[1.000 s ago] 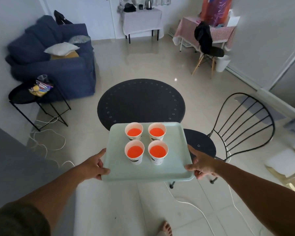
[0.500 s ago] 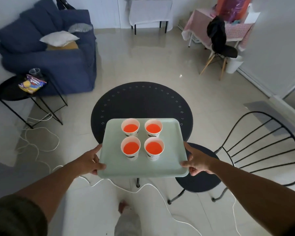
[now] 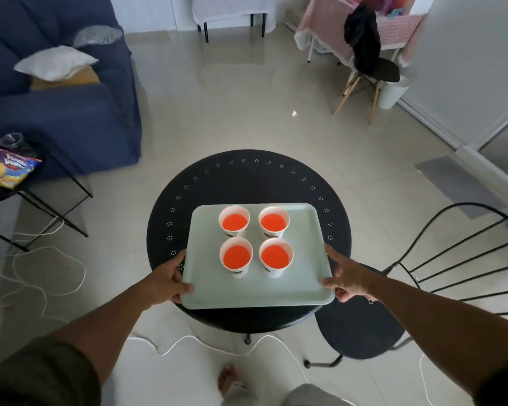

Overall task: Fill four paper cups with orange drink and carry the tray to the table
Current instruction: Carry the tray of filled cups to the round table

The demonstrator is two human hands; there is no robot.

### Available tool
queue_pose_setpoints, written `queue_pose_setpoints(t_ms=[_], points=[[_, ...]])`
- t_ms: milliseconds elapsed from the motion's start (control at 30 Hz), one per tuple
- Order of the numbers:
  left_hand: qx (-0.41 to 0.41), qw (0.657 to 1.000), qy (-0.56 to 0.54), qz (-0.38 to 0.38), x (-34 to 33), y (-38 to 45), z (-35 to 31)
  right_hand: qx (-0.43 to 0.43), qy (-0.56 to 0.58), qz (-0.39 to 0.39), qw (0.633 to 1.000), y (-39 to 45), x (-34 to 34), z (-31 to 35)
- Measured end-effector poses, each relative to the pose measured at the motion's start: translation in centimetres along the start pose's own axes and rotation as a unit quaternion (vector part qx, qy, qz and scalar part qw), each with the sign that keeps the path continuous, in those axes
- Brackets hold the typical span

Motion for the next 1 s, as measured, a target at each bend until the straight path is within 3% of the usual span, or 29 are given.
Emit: queue_pose_setpoints(t_ms=[500,1000], points=[[0.040,0.999,0.020,0.005,2.7,9.5,-2.3,-0.053,-0.002,0.010,0.999,10.1,4.6,0.2],[0.062,0.997,0.038,-0.010,5.7,14.5,-3.4,-0.043,-0.015,0.032,0.998,15.3,6.0,3.1]])
Point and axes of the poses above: each hand's wrist, its own y-axis towards the middle knuckle, its own x-axis out of the back of the hand, z = x × y, the point moved 5 cm from there along y, towards the middle knuckle, and after that the axes turned 10 degrees about z, right-handed, at the moved point
